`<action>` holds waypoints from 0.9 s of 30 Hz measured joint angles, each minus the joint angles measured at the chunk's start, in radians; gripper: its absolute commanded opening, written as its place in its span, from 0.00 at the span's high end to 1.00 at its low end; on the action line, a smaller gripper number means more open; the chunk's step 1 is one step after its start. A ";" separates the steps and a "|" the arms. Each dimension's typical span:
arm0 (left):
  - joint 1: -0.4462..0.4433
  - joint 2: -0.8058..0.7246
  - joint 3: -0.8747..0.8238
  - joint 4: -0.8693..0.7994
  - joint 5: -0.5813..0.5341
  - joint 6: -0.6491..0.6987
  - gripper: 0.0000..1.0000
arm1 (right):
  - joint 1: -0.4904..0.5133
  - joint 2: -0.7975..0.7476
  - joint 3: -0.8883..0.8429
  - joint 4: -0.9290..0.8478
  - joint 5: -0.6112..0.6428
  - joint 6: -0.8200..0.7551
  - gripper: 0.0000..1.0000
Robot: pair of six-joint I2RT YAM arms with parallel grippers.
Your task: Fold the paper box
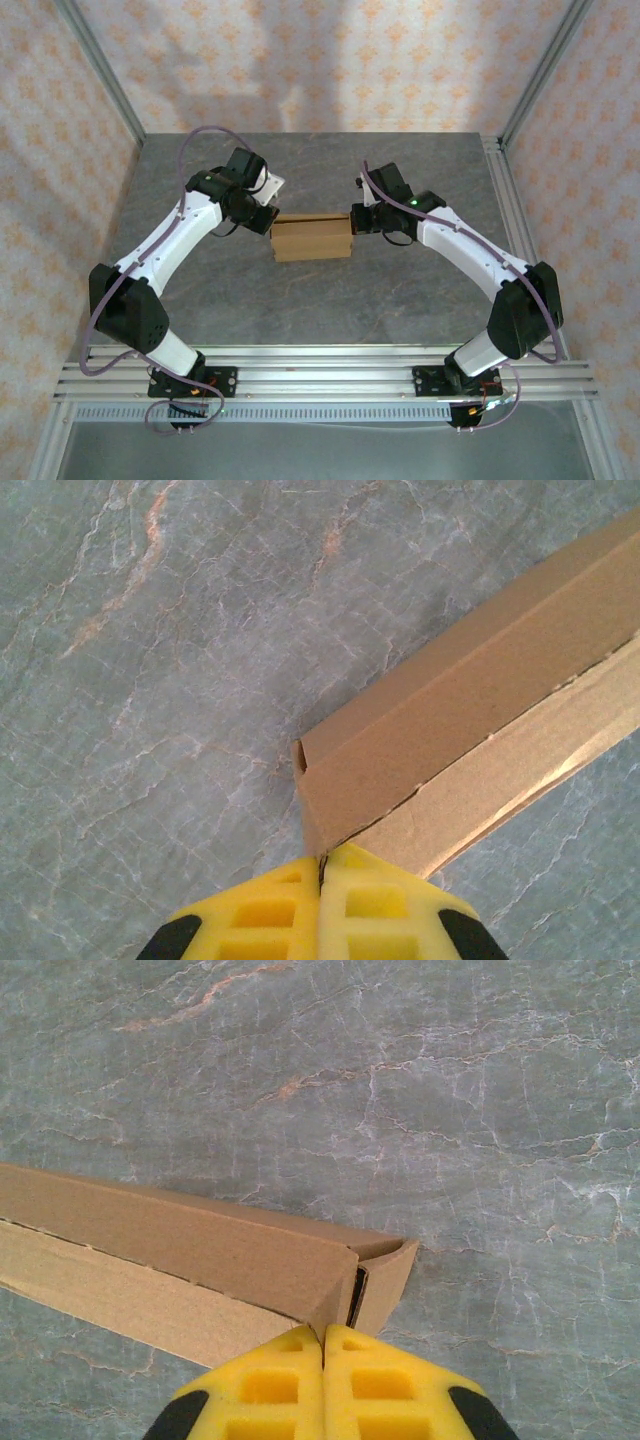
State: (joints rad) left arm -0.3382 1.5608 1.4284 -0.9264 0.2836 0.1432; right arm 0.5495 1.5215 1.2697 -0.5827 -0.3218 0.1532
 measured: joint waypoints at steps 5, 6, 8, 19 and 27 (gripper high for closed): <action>0.001 0.041 0.053 -0.008 0.010 -0.123 1.00 | 0.000 0.000 0.000 0.000 0.002 0.000 1.00; 0.005 0.049 0.063 -0.008 0.016 -0.151 1.00 | 0.000 0.000 0.000 0.000 0.005 0.000 1.00; 0.008 0.056 0.071 -0.010 0.024 -0.204 1.00 | 0.000 0.000 0.000 -0.001 0.005 0.000 1.00; 0.007 0.099 0.103 -0.023 0.025 -0.327 1.00 | 0.000 0.003 0.000 0.000 0.010 0.000 1.00; 0.007 0.068 -0.013 0.099 0.022 -0.326 1.00 | 0.000 0.005 -0.024 0.039 0.010 0.000 1.00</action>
State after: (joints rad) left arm -0.3313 1.6287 1.4155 -0.8276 0.3058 -0.1825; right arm 0.5491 1.5261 1.2461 -0.5434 -0.3122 0.1528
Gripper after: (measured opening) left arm 0.055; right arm 0.048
